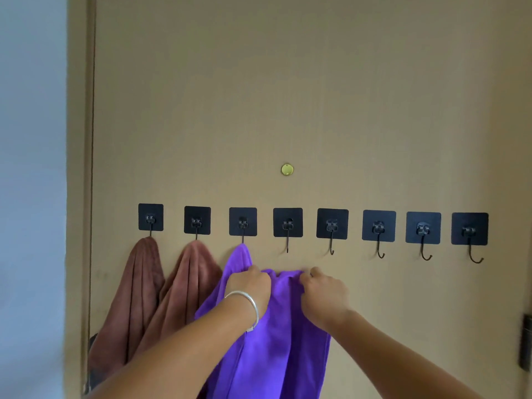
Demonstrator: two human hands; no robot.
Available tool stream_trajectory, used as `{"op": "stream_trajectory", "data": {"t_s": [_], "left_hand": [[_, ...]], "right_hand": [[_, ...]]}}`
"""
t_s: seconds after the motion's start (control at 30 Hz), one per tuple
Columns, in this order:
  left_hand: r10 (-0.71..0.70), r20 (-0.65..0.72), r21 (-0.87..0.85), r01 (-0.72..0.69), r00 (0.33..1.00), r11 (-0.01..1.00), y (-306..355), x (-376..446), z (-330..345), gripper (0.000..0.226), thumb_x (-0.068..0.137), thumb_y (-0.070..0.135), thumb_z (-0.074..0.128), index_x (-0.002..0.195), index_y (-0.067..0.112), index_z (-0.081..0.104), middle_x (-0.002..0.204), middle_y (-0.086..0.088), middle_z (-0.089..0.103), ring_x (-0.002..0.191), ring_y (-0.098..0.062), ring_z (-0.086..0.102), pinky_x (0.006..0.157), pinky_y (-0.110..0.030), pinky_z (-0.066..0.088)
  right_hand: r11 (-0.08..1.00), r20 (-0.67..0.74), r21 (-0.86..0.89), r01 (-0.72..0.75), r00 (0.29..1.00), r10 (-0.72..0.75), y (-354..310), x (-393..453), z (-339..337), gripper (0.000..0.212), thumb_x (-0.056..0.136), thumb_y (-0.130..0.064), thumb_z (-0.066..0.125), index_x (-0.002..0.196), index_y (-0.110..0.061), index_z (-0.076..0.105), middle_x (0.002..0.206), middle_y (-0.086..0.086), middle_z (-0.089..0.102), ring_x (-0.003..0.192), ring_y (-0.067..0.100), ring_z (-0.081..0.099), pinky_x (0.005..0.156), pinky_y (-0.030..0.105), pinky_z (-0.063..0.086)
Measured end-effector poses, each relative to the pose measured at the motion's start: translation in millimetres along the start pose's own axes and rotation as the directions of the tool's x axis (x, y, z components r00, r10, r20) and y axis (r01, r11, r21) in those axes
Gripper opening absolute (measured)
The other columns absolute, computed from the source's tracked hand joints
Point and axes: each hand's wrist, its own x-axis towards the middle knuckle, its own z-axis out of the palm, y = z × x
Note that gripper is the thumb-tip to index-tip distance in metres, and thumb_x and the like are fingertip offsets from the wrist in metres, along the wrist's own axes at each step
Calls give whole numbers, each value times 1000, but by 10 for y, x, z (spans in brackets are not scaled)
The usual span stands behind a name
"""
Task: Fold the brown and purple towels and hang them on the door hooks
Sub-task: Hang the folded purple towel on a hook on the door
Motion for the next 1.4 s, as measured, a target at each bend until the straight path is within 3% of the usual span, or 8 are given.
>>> {"op": "stream_trajectory", "data": {"t_s": [0.13,0.27,0.37,0.53,0.7,1.1,1.27,1.4], "left_hand": [[-35,-259,-86,13,965,996,-226,-87,-150,25,96,29,40,105,21,62,111,-1,57,98,-25,61,67,-30,37],[45,-387,-10,-53,921,999,-427,-79,-228,16,89,14,56,101,23,63,99,-1,55,69,-25,56,48,-26,27],[120,-437,58,-105,892,993,-514,-66,-256,59,54,-7,72,105,22,70,90,-9,53,48,-23,30,43,-21,5],[27,-315,58,-9,949,998,-387,1,-423,76,85,-5,41,152,22,18,139,-16,29,72,-27,41,53,-32,28],[-23,-238,-12,21,971,1000,-55,135,-347,43,86,-5,41,127,6,44,129,-15,40,75,-25,58,61,-32,41],[-42,-165,118,62,985,991,239,128,109,34,96,3,35,125,9,51,126,-10,54,116,-30,52,91,-40,41],[-2,-308,-13,-2,951,1000,226,27,15,26,77,10,72,100,13,60,94,-7,60,82,-25,64,64,-36,52],[-83,-83,-382,45,993,923,265,11,150,27,93,2,37,115,13,45,123,-6,53,108,-29,59,86,-38,47]], "right_hand": [[986,-326,8,167,932,-156,214,40,-135,16,65,-25,77,67,-20,61,64,-1,53,50,23,56,43,27,34],[978,-514,-74,193,834,-204,351,186,-355,19,66,-3,72,69,-16,58,63,2,49,53,27,47,52,34,37],[981,-550,-116,158,812,-196,407,266,-502,26,58,5,69,75,-14,62,62,3,45,48,25,36,51,30,29],[973,-387,-219,71,909,-153,333,385,-624,35,47,0,74,76,-17,66,65,4,47,46,22,33,52,28,24],[953,-123,-304,15,991,-54,80,331,-452,30,90,-5,41,119,-9,50,111,9,57,96,25,62,76,34,34],[996,108,90,1,994,-11,-65,-13,35,33,94,-21,38,125,-19,50,110,6,52,93,32,51,74,34,37],[997,-3,-26,67,998,-68,-51,-80,108,16,57,-31,66,70,-26,73,90,3,61,77,24,58,57,37,47],[990,134,67,124,982,-132,-19,-150,144,44,86,-23,49,129,-18,54,137,4,43,116,28,48,95,39,41]]}}
